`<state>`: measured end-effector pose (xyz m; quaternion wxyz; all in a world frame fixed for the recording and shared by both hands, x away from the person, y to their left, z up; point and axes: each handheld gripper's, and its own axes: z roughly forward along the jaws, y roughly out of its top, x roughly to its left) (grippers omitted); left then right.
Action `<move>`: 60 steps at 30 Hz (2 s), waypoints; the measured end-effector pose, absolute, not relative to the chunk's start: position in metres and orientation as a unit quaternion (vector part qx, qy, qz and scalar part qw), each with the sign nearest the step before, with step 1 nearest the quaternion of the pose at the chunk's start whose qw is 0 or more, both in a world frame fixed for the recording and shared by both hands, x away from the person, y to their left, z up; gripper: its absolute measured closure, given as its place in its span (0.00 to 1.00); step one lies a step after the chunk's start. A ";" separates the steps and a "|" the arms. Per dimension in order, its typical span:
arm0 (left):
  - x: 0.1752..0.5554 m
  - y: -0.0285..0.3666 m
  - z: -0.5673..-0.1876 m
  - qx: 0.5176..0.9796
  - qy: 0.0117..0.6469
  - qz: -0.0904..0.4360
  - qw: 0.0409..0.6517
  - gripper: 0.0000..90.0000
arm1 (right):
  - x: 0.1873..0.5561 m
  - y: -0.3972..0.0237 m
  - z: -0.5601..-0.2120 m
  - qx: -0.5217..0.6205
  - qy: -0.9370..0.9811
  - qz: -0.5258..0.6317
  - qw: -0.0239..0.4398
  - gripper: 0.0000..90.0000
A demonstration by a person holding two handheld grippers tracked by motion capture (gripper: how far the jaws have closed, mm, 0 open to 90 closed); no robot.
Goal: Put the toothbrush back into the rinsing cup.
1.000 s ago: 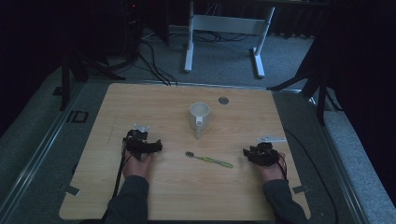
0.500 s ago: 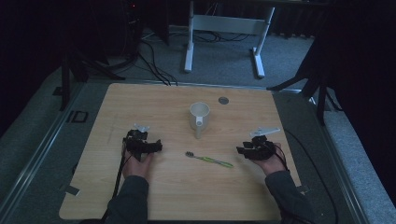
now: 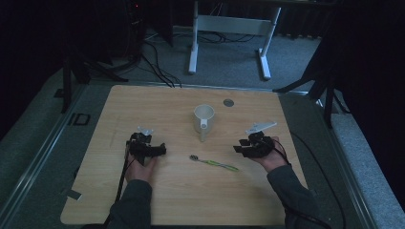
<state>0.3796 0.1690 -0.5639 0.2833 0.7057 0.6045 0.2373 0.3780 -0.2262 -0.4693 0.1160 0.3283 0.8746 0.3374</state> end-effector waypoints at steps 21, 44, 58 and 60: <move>0.380 0.169 -0.564 0.706 0.605 0.237 0.283 0.04 | 0.387 -0.189 -0.443 0.269 0.908 0.302 0.107 0.66; 0.380 0.169 -0.564 0.706 0.604 0.237 0.283 0.04 | 0.391 -0.162 -0.436 0.241 0.919 0.297 0.095 0.64; 0.380 0.169 -0.564 0.706 0.604 0.237 0.283 0.04 | 0.391 -0.144 -0.434 0.215 0.929 0.288 0.084 0.64; 0.380 0.169 -0.564 0.706 0.604 0.237 0.283 0.04 | 0.392 -0.141 -0.434 0.211 0.932 0.283 0.081 0.64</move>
